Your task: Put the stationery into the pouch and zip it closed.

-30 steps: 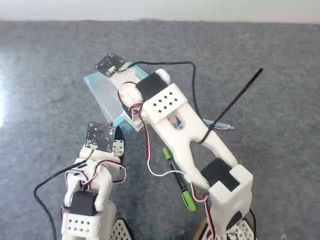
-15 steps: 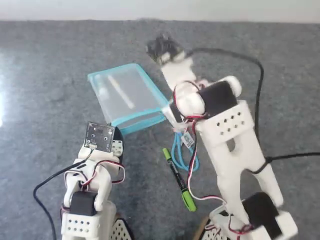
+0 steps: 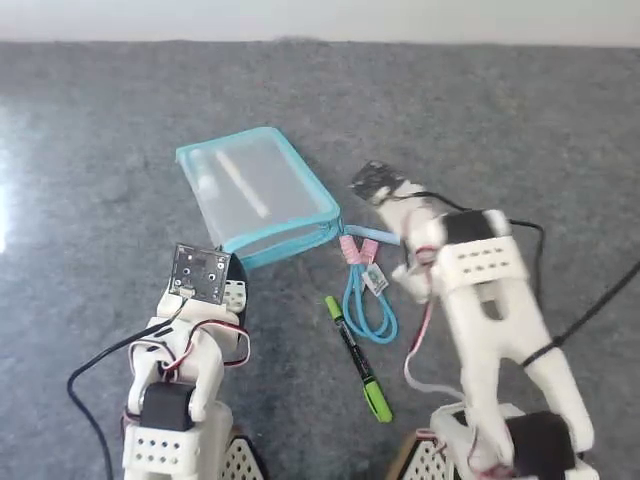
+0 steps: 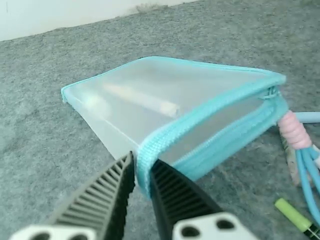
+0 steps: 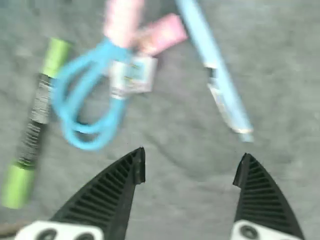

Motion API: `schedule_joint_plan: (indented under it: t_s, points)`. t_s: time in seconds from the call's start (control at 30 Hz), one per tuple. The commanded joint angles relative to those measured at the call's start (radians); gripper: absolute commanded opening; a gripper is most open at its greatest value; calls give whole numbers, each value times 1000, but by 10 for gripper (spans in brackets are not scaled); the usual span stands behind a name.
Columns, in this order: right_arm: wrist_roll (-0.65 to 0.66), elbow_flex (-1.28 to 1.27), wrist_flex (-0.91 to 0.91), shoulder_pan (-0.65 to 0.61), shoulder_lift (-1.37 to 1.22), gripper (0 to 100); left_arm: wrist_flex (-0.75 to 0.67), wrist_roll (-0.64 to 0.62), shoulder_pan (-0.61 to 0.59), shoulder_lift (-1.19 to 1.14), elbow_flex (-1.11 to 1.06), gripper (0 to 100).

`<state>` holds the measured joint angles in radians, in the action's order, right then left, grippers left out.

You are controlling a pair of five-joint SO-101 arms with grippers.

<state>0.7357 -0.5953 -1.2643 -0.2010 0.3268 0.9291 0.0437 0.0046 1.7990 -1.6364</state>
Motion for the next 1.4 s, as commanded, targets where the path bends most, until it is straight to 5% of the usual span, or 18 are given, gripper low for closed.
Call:
schedule_joint_plan:
  t_s: [0.0, 0.1, 0.6, 0.77, 0.9, 1.37]
  points:
    - [322, 63, 33, 90, -105, 296, 6, 9, 6, 2, 10, 12]
    - [417, 83, 82, 102, -214, 295, 6, 9, 8, 2, 10, 12]
    - [413, 364, 197, 182, -657, 291, 6, 9, 8, 2, 10, 12]
    - [273, 384, 191, 154, -661, 156, 6, 9, 8, 2, 10, 12]
    - [149, 454, 107, 137, -664, 2, 6, 8, 8, 2, 10, 12]
    - [-48, 773, -415, 191, -450, 8, 6, 8, 2, 2, 8, 12]
